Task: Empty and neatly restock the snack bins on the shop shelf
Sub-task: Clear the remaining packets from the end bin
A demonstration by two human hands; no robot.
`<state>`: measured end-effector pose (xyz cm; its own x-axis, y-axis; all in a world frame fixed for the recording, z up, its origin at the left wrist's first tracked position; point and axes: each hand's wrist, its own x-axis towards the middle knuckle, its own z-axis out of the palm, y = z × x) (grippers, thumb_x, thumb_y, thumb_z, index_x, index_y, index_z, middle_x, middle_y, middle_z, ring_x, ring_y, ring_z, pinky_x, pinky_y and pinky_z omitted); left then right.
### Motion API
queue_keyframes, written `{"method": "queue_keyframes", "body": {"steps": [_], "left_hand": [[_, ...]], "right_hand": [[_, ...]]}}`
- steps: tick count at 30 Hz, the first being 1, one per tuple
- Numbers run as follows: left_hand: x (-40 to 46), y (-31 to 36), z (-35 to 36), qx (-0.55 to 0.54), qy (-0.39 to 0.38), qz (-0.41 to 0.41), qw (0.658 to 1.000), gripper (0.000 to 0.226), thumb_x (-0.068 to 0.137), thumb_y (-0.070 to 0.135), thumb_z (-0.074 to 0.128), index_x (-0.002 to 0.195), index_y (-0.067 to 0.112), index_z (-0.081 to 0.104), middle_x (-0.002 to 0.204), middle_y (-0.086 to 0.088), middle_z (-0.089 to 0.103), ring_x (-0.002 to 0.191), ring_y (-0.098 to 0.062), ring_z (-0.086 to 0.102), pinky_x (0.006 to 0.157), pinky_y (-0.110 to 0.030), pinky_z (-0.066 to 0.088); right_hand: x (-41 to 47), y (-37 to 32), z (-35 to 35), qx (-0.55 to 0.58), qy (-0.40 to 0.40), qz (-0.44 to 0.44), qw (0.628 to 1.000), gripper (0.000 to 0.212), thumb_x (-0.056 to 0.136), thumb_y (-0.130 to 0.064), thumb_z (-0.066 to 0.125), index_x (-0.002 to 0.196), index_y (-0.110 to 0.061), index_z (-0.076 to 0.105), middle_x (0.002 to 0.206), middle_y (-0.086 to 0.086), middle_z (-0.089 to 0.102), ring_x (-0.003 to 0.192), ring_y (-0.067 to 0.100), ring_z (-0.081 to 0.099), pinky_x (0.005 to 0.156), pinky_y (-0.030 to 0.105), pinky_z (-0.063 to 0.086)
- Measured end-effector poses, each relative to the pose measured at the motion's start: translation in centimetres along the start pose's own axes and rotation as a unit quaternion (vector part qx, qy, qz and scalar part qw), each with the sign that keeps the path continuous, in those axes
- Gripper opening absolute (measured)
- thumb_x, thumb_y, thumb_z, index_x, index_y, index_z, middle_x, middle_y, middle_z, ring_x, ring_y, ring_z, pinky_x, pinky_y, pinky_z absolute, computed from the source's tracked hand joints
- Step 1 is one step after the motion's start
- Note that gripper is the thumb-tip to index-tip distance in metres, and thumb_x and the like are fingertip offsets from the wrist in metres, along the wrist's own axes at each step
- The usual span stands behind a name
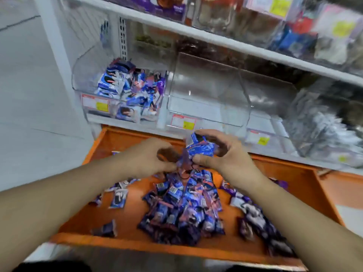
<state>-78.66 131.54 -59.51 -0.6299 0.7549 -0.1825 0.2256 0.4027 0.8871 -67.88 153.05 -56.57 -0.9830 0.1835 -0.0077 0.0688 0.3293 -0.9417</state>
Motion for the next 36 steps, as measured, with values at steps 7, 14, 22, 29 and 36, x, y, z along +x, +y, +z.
{"method": "queue_keyframes", "body": {"steps": [7, 14, 22, 29, 36], "left_hand": [[1.8, -8.7, 12.6, 0.091, -0.056, -0.151, 0.983, 0.026, 0.089, 0.005, 0.073, 0.089, 0.031, 0.071, 0.087, 0.009, 0.073, 0.085, -0.013, 0.073, 0.079, -0.033, 0.06], [2.3, -9.5, 13.1, 0.166, -0.098, -0.158, 0.968, 0.024, 0.104, 0.022, 0.06, 0.126, 0.027, 0.065, 0.118, 0.011, 0.064, 0.104, -0.007, 0.062, 0.08, -0.016, 0.048], [2.0, -3.4, 7.9, 0.157, -0.062, -0.112, 0.979, 0.028, 0.103, 0.031, 0.064, 0.13, 0.037, 0.059, 0.121, 0.018, 0.061, 0.107, 0.002, 0.06, 0.088, -0.021, 0.051], [-1.3, 1.0, -1.7, 0.236, 0.043, -0.034, 0.97, 0.035, 0.098, 0.041, 0.066, 0.132, 0.042, 0.059, 0.123, 0.025, 0.062, 0.111, 0.01, 0.056, 0.089, -0.004, 0.042], [-3.3, -2.0, -11.9, 0.27, 0.201, -0.016, 0.942, 0.051, 0.092, 0.043, 0.07, 0.14, 0.042, 0.053, 0.138, 0.024, 0.052, 0.126, 0.004, 0.051, 0.111, -0.02, 0.039]], "right_hand": [[-4.4, 14.3, -1.9, -0.102, -0.083, 0.214, 0.968, 0.061, 0.075, -0.013, 0.095, 0.129, -0.027, 0.07, 0.13, 0.004, 0.065, 0.096, 0.0, 0.071, 0.08, 0.02, 0.056], [-5.1, 19.2, -2.6, -0.186, -0.25, 0.257, 0.915, 0.094, 0.078, -0.038, 0.092, 0.149, -0.064, 0.037, 0.167, -0.014, 0.033, 0.15, 0.017, 0.039, 0.118, 0.044, 0.042], [-2.1, 13.9, -1.8, -0.174, -0.156, 0.176, 0.956, 0.074, 0.085, -0.035, 0.087, 0.145, -0.055, 0.05, 0.149, -0.019, 0.053, 0.133, 0.007, 0.053, 0.096, 0.033, 0.058], [-0.5, 5.7, 0.7, -0.162, -0.079, 0.036, 0.983, 0.043, 0.087, -0.037, 0.079, 0.12, -0.059, 0.064, 0.111, -0.019, 0.073, 0.105, 0.001, 0.068, 0.092, 0.033, 0.058], [2.5, -3.7, 5.1, -0.21, -0.046, -0.107, 0.971, 0.05, 0.084, -0.039, 0.074, 0.126, -0.062, 0.056, 0.124, -0.028, 0.061, 0.111, -0.001, 0.064, 0.09, 0.016, 0.051]]}}
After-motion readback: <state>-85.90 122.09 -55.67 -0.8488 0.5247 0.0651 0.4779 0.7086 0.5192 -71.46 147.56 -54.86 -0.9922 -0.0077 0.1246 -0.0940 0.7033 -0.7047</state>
